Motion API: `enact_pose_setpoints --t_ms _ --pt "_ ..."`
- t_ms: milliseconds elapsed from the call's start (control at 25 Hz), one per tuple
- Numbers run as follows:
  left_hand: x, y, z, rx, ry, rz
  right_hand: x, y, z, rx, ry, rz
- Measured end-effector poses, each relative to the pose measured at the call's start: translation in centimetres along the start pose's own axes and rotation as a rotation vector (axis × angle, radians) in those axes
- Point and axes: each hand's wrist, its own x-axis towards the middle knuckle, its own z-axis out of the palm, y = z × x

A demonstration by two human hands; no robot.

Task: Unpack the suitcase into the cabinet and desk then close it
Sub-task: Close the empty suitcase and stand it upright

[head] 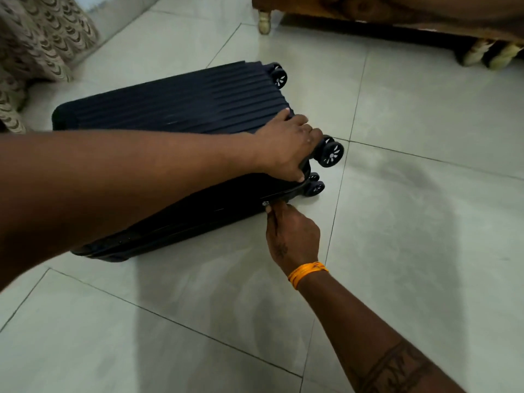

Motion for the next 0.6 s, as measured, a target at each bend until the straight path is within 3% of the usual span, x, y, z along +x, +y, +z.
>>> enact_pose_setpoints --t_ms 160,280,480,600 --pt "-0.1 -0.6 0.3 -0.13 0.08 -0.005 1.6 3.9 -1.1 -0.05 0.077 0.11" --pt "-2.2 -0.9 0.1 -0.153 0.095 0.005 3.0 6.5 -1.8 -0.102 0.115 0.083" --pt "-7.3 0.4 0.4 -0.15 0.081 0.05 5.2 7.0 -1.9 0.02 -0.02 0.075" --pt "-11.2 0.4 0.4 -0.173 0.047 0.134 5.2 6.5 -1.5 0.032 -0.125 -0.115"
